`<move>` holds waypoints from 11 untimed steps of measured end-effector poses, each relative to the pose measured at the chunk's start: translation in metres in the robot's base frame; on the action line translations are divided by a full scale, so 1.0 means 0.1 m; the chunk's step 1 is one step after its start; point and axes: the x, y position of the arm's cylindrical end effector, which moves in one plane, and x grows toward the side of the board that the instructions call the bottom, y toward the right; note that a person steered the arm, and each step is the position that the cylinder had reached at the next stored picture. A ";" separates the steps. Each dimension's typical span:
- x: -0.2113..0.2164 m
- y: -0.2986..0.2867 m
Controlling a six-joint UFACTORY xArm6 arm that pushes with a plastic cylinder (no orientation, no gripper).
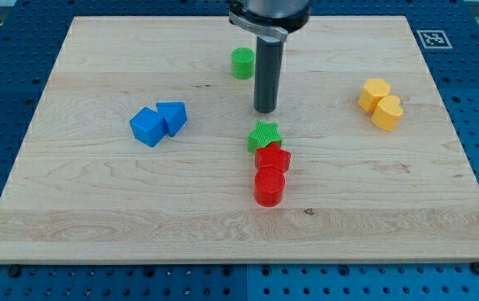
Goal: Place the green circle into the green star
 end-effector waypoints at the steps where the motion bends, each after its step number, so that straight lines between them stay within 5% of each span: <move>1: -0.35 -0.55; 2: -1.12 -1.04; 3: -1.50 -0.81; 5: -0.94 -0.47; 8: -0.92 -0.03; 11: -0.08 0.05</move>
